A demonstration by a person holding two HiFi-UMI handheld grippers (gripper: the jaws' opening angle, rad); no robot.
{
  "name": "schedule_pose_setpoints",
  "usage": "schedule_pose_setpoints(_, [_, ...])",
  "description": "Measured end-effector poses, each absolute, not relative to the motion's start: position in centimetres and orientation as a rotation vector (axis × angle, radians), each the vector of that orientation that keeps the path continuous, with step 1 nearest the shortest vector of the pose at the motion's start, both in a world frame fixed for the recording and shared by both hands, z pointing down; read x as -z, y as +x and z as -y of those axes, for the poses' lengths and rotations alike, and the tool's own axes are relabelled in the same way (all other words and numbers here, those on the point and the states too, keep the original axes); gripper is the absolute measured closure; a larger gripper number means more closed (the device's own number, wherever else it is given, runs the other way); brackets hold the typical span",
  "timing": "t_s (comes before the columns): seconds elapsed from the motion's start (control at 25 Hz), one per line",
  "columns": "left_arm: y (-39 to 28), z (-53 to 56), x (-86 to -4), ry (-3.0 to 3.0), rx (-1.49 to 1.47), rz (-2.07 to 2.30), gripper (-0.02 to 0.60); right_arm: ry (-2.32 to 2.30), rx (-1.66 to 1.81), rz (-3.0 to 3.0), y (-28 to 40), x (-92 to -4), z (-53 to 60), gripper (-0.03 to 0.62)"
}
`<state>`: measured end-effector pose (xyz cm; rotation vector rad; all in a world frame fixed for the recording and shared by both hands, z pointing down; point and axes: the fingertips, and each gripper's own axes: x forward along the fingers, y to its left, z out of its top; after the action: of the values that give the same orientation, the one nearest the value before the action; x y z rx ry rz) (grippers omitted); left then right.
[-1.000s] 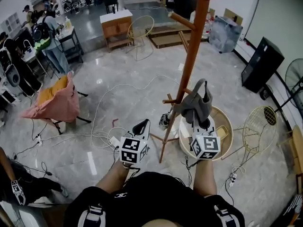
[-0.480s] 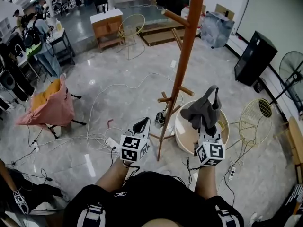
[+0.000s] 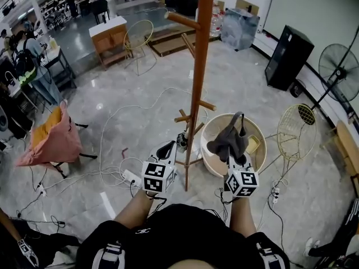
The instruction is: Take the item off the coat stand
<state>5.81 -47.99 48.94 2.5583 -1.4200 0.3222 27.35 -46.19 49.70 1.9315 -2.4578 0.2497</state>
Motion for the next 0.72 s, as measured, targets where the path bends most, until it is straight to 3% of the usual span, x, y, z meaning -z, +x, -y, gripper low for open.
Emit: schedule_pose_setpoints(0.72, [4.6, 48.8, -49.6, 2.545, -0.297, 1.449, 0.569, 1.898, -0.175, 2.512, 25.9, -48.4, 46.5, 0.542])
